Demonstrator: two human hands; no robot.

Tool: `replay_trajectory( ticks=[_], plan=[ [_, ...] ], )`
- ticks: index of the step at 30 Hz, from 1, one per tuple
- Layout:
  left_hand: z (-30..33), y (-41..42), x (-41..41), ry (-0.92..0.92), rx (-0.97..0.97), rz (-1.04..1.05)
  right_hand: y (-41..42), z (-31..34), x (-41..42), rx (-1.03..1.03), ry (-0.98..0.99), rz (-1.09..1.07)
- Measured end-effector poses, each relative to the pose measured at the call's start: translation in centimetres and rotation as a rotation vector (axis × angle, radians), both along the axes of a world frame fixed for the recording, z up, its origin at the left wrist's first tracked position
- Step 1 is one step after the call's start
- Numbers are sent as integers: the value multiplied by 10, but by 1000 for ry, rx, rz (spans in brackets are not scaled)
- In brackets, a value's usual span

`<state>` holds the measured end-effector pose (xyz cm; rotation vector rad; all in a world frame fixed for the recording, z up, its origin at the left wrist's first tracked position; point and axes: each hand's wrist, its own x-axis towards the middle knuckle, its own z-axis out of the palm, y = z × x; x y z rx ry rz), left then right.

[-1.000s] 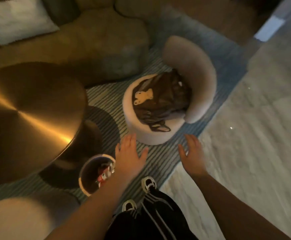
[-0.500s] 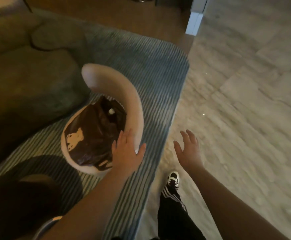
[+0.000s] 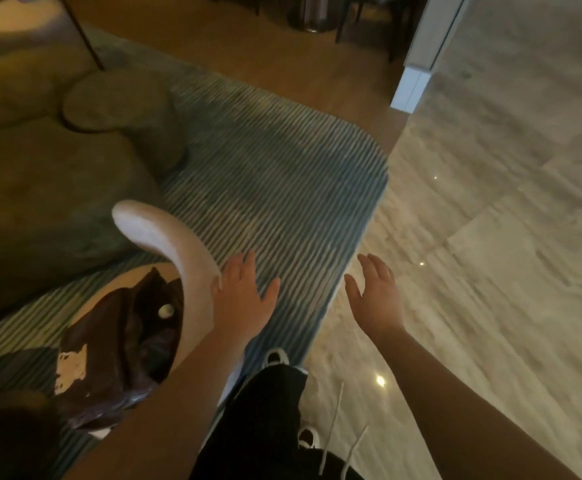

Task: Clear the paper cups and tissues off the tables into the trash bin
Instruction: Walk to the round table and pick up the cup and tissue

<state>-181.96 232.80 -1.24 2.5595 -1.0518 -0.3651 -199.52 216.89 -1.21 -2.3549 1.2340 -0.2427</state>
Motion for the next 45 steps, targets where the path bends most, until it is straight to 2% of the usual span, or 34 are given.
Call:
replay_trajectory(
  ticks=[8,17,22,28,36,45],
  plan=[
    [-18,-141,114,9,-68,105,-149,-19,129,20,-7,94],
    [-3,-310,322,-1,-32,231,-358,2,353,26,30,207],
    [17,-390,415,-37,-33,288,-430,15,459,23,7,243],
    [13,-485,529,7,-20,343,-526,6,591,27,-35,313],
    [17,-638,730,17,4,505,-700,9,820,39,-68,476],
    [52,-746,912,-19,-46,680,-826,36,1030,49,-144,588]
  ],
)
